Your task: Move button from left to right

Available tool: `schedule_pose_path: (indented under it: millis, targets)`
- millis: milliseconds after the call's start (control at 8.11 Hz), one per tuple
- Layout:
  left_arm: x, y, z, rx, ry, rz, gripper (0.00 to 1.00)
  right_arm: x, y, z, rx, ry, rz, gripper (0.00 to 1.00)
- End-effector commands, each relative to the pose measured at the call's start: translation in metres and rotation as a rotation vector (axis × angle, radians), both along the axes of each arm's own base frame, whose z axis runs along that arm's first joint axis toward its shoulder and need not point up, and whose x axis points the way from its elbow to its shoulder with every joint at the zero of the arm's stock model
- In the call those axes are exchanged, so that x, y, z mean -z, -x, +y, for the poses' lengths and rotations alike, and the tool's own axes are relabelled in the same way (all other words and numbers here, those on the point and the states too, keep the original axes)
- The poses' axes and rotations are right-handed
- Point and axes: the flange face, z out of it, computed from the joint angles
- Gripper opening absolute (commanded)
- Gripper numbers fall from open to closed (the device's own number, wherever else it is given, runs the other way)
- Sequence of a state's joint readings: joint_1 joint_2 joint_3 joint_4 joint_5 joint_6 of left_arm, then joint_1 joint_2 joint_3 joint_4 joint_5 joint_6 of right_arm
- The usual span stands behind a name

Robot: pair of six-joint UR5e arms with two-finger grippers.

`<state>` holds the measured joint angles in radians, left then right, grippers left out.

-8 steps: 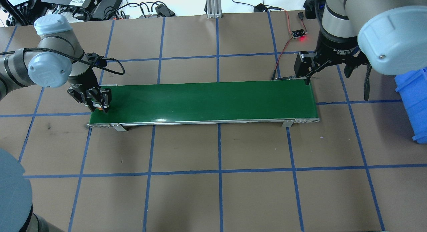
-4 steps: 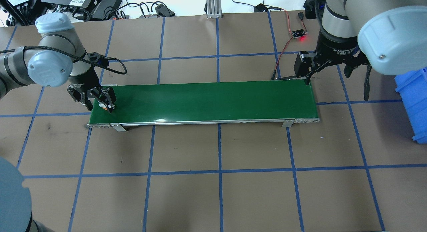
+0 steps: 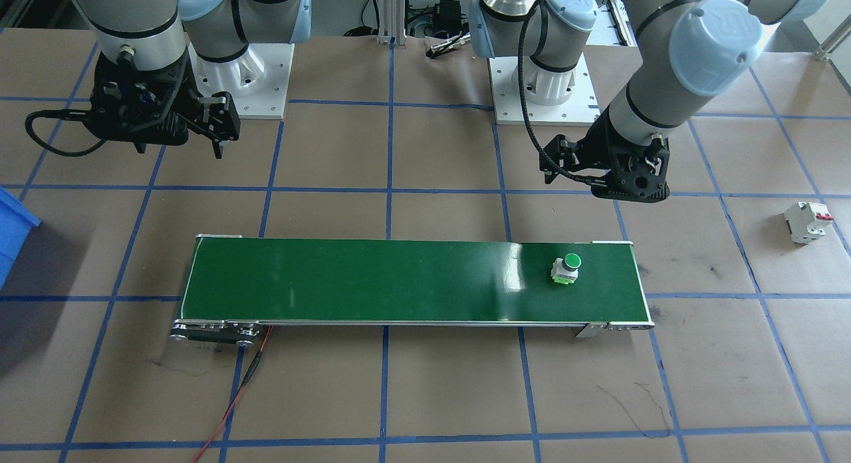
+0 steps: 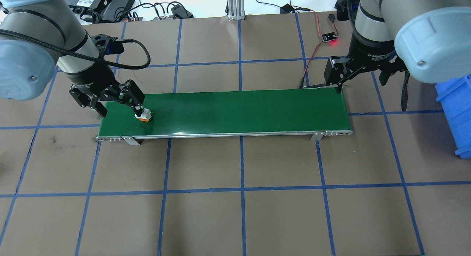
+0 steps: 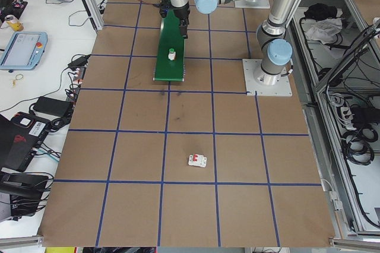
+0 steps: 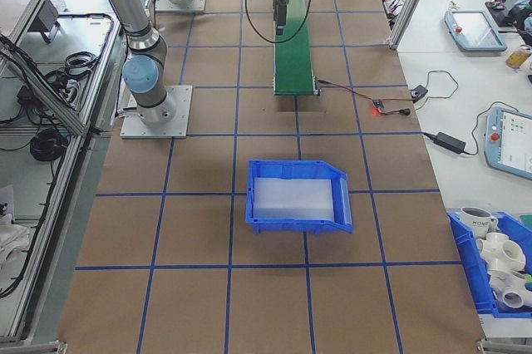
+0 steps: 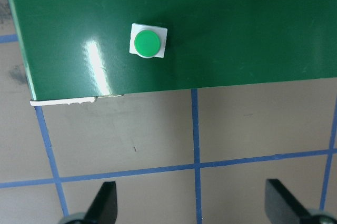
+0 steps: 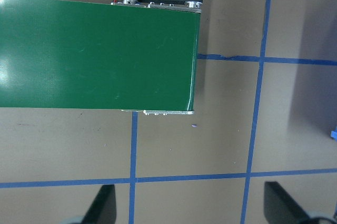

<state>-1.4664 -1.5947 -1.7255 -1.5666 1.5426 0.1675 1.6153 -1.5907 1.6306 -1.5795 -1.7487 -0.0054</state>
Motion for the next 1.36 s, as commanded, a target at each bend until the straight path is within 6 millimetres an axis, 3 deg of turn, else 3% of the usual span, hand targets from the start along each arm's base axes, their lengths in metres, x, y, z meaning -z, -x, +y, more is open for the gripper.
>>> schedule_pose_path:
  millis: [0, 247, 370, 493, 740, 863, 1110, 1233]
  targets:
    - [-0.024, 0.043, 0.0, 0.075, 0.078, 0.002, 1.0, 0.0, 0.0, 0.0, -0.001, -0.001, 0.002, 1.0]
    - [-0.008, 0.041, -0.01, 0.078, 0.048, -0.003, 1.0, 0.0, 0.001, 0.001, 0.0, -0.007, 0.008, 1.0]
    - [-0.01, 0.033, -0.015, 0.062, 0.065, -0.008, 1.0, 0.0, 0.001, -0.001, -0.011, 0.001, 0.0, 1.0]
    - [-0.011, 0.032, -0.016, 0.049, 0.067, 0.001, 1.0, 0.007, -0.004, -0.015, -0.01, 0.04, -0.034, 1.0]
    - [-0.016, 0.019, -0.021, 0.016, 0.081, 0.022, 1.0, 0.003, -0.006, -0.026, 0.001, 0.121, -0.057, 1.0]
    - [-0.015, 0.022, -0.022, 0.006, 0.08, 0.056, 1.0, 0.003, -0.008, -0.04, 0.003, 0.193, -0.072, 1.0]
    - [-0.032, 0.027, -0.028, -0.004, 0.138, 0.109, 1.0, 0.058, -0.017, -0.078, 0.096, 0.157, -0.146, 1.0]
    - [-0.038, 0.024, -0.028, 0.009, 0.155, 0.087, 1.0, 0.063, -0.017, -0.091, 0.135, 0.22, -0.155, 1.0]
